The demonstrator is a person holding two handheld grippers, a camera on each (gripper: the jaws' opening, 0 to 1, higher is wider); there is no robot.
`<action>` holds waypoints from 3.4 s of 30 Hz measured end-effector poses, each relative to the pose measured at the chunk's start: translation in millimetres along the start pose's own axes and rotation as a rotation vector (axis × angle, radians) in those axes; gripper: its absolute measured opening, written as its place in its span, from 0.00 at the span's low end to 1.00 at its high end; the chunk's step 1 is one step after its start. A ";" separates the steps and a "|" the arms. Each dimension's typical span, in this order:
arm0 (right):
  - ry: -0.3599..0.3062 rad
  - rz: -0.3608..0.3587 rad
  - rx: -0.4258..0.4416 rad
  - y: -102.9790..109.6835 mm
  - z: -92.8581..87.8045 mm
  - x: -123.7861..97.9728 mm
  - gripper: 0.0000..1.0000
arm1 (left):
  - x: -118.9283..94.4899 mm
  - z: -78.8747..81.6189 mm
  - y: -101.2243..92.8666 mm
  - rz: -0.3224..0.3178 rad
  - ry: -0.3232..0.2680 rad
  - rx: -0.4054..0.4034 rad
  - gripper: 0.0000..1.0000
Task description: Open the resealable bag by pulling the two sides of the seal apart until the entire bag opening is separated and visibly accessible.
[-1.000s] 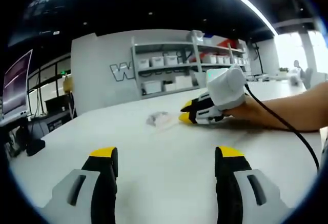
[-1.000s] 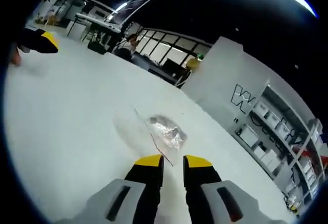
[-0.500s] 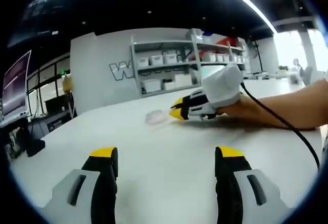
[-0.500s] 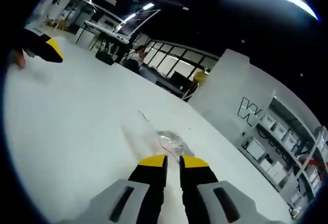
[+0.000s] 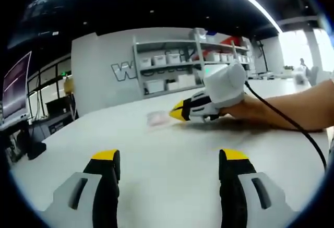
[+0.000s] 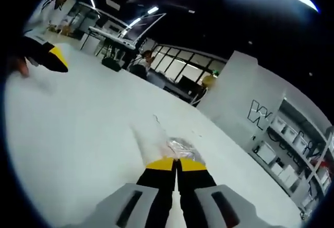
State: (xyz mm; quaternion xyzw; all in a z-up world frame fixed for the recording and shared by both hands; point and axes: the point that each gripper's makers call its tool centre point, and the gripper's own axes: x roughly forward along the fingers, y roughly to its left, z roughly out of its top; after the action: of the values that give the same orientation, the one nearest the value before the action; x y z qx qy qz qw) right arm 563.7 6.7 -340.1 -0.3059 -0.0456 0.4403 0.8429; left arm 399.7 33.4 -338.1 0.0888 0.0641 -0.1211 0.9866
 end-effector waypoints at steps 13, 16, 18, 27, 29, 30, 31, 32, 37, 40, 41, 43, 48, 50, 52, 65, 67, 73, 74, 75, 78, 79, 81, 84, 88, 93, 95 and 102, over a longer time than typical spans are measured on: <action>-0.029 -0.025 0.072 -5.8 14.0 -1.2 0.00 | -0.5 -0.3 1.6 0.008 0.000 0.000 0.75; -0.029 -0.039 0.107 -10.8 14.5 -0.3 0.00 | -0.7 -0.1 2.0 0.011 -0.001 -0.001 0.75; -0.027 -0.048 0.129 -14.8 14.1 0.8 0.00 | -0.6 -0.1 2.6 0.013 -0.002 -0.003 0.75; -0.039 -0.101 0.306 -26.8 12.5 -1.7 0.00 | -0.8 -0.5 4.5 0.022 0.001 -0.006 0.75; -0.047 -0.105 0.335 -30.0 13.9 -3.5 0.00 | -0.9 -0.2 5.4 0.025 0.000 -0.006 0.75; -0.049 -0.106 0.360 -30.6 14.8 -4.2 0.00 | -1.2 -0.4 5.8 0.027 0.000 -0.007 0.75; -0.051 -0.111 0.359 -32.4 16.0 -5.0 0.00 | -1.3 -0.5 6.2 0.029 0.001 -0.007 0.75; -0.057 -0.110 0.372 -32.4 19.1 -5.8 0.00 | -1.4 -0.5 6.4 0.030 0.000 -0.008 0.75; -0.066 -0.119 0.407 -33.8 20.1 -9.6 0.00 | -1.2 -0.5 6.2 0.030 0.001 -0.008 0.75; -0.062 -0.116 0.403 -32.8 21.9 -10.2 0.00 | -1.0 -0.3 6.3 0.030 0.001 -0.008 0.75; -0.060 -0.114 0.401 -31.4 22.8 -11.3 0.00 | -0.9 -0.2 6.2 0.029 0.000 -0.008 0.75; -0.058 -0.113 0.398 -30.9 23.3 -12.2 0.00 | -1.1 -0.4 6.2 0.029 0.001 -0.009 0.75; -0.061 -0.114 0.405 -29.9 27.4 -15.8 0.00 | -1.0 -0.2 5.6 0.029 -0.001 -0.010 0.75; -0.066 -0.114 0.405 -32.1 29.7 -15.5 0.00 | -1.0 0.1 6.0 0.029 -0.002 -0.011 0.75; -0.068 -0.117 0.413 -32.5 30.7 -16.8 0.00 | -1.0 0.4 5.7 0.028 -0.003 -0.012 0.75; -0.072 -0.121 0.463 -26.3 36.8 -27.6 0.00 | -14.0 -12.4 23.7 0.053 0.089 -0.131 0.74; -0.083 -0.123 0.468 -26.0 41.7 -29.8 0.00 | -19.9 -11.5 25.9 0.061 0.096 -0.131 0.77; -0.109 -0.132 0.499 -21.4 52.2 -40.6 0.00 | -38.8 -0.2 26.7 0.073 0.092 -0.124 0.86; -0.111 -0.131 0.502 -20.5 53.0 -41.4 0.00 | -39.4 1.6 25.9 0.066 0.090 -0.130 0.86; -0.112 -0.130 0.505 -18.6 53.9 -43.0 0.00 | -41.0 2.9 23.6 0.056 0.091 -0.139 0.86; -0.105 -0.127 0.495 -18.2 52.9 -43.1 0.00 | -46.3 6.7 17.3 0.038 0.085 -0.178 0.86; -0.104 -0.126 0.493 -19.1 52.6 -42.9 0.00 | -46.8 7.0 15.9 0.033 0.083 -0.186 0.86; -0.105 -0.124 0.497 -18.9 52.8 -43.9 0.00 | -46.2 6.6 14.8 0.030 0.080 -0.190 0.85; -0.106 -0.124 0.500 -19.1 53.6 -46.1 0.00 | -49.0 4.5 14.8 0.036 0.086 -0.190 0.84; -0.116 -0.119 0.509 -18.3 57.8 -49.2 0.00 | -50.9 7.8 14.6 0.035 0.076 -0.204 0.83; -0.128 -0.111 0.530 -13.2 63.9 -55.0 0.00 | -51.6 10.3 14.5 0.034 0.068 -0.208 0.82; -0.134 -0.108 0.538 -12.5 65.9 -56.2 0.00 | -51.9 10.7 13.7 0.031 0.066 -0.215 0.81; -0.141 -0.103 0.563 -11.9 68.3 -57.5 0.00 | -52.4 11.2 11.9 0.026 0.062 -0.224 0.79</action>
State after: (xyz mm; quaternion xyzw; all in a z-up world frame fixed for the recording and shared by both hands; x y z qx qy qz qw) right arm 513.6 -10.1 -267.1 -0.0258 0.0046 0.4122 0.9107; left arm 353.4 54.5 -317.5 -0.0176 0.1067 -0.0974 0.9894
